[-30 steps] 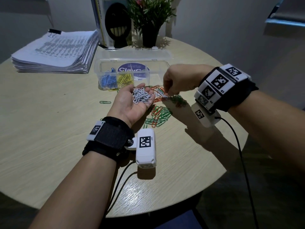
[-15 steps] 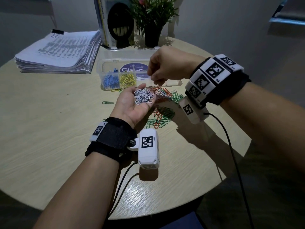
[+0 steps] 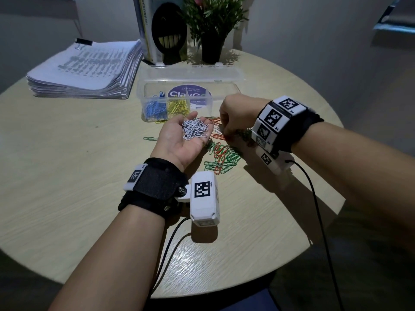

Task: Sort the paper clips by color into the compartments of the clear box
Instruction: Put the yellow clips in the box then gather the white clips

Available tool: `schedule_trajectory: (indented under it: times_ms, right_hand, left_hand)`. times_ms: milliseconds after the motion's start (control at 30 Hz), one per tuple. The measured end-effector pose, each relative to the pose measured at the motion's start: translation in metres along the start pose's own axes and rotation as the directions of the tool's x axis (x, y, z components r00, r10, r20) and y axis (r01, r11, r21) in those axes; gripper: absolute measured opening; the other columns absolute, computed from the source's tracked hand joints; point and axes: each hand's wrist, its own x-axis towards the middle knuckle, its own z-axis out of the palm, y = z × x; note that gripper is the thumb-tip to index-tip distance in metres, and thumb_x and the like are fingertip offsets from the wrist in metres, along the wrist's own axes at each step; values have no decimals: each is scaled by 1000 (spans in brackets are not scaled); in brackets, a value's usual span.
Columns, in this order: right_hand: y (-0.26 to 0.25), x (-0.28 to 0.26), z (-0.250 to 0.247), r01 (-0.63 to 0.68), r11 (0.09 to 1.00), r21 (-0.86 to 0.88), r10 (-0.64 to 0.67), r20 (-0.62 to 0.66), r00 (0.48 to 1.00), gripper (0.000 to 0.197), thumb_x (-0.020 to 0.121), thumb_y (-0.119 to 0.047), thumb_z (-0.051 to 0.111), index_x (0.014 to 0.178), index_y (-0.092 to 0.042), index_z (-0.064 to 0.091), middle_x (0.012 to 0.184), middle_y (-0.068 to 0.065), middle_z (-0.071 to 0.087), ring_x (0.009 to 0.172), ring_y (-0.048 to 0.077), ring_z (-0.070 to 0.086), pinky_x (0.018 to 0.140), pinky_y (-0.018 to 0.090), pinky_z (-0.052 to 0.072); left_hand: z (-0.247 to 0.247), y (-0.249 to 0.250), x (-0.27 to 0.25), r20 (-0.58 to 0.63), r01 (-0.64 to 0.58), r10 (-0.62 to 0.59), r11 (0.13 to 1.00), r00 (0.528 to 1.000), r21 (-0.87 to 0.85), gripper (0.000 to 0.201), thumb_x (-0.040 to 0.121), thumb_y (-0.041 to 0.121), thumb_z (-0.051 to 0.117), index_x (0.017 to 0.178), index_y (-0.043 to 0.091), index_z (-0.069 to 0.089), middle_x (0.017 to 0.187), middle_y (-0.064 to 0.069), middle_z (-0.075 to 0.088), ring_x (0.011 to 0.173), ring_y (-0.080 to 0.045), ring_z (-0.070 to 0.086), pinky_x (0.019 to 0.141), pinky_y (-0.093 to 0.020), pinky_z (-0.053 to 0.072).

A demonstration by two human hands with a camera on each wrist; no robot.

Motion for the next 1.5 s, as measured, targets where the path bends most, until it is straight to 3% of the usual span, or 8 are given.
schedule_trajectory:
  times_ms: [267, 533, 733, 900, 1067, 1300, 1400, 1500]
  right_hand:
    - [1, 1, -3, -31, 999, 38, 33, -30, 999, 20, 85, -15, 67, 101, -5, 73, 100, 12, 71, 85, 25, 59, 70, 28, 46]
    - [-6, 4, -2, 12, 1000, 2, -12, 6, 1000, 21, 84, -19, 69, 102, -10, 74, 100, 8, 71, 88, 24, 61, 68, 25, 41]
    - [-3, 5, -9, 18, 998, 53, -18, -1, 1000, 23, 88, -6, 58, 104, -10, 73, 104, 9, 70, 91, 24, 61, 70, 25, 42]
    - [-7, 3, -6, 28, 999, 32, -30, 78, 997, 25, 82, -34, 70, 97, -15, 74, 94, 3, 71, 80, 17, 58, 72, 28, 46]
    - [-11, 4, -3, 52, 999, -9, -51, 48, 998, 22, 84, -24, 68, 102, -13, 73, 99, 4, 71, 81, 16, 57, 70, 26, 44]
    - [-7, 3, -6, 35, 999, 37, -36, 38, 999, 18, 82, -19, 71, 99, -13, 74, 97, 4, 72, 79, 15, 57, 72, 26, 46]
    - [-8, 4, -4, 5, 1000, 31, -5, 24, 1000, 24, 81, -24, 73, 100, -11, 75, 97, 5, 72, 81, 18, 59, 76, 30, 50]
    - [-12, 4, -3, 18, 1000, 3, -19, 40, 999, 25, 83, -25, 71, 100, -7, 74, 97, 9, 72, 78, 19, 57, 67, 27, 46]
  left_hand:
    - [-1, 5, 1, -5, -9, 9, 999, 1000, -34, 37, 103, 21, 31, 90, -1, 57, 91, -18, 54, 83, -27, 54, 88, -41, 45]
    - [-1, 5, 0, -5, -7, 7, 999, 1000, -36, 38, 104, 21, 30, 89, -2, 56, 92, -19, 53, 85, -28, 53, 92, -42, 43]
    - [-1, 7, 0, -6, -18, 18, 999, 1000, -50, 35, 103, 18, 31, 90, -3, 57, 93, -20, 53, 85, -28, 53, 91, -42, 43]
    - [0, 7, -1, -5, -25, 24, 999, 1000, -38, 36, 103, 18, 31, 88, -3, 56, 91, -20, 53, 92, -28, 52, 93, -42, 42]
    - [0, 7, -2, -8, -19, 19, 999, 1000, -28, 36, 103, 20, 31, 90, -2, 56, 92, -20, 53, 84, -28, 53, 93, -42, 42]
    - [1, 7, -3, 2, -7, 7, 1000, 1000, -30, 38, 104, 21, 29, 88, -2, 56, 94, -20, 53, 101, -29, 49, 97, -42, 40]
    - [0, 7, -3, -3, -9, 9, 999, 1000, -38, 39, 104, 21, 30, 89, -2, 56, 94, -20, 53, 96, -29, 51, 97, -42, 41]
    - [1, 6, -3, -9, -13, 13, 999, 1000, -34, 38, 103, 21, 30, 90, -3, 57, 94, -20, 53, 88, -29, 53, 95, -42, 42]
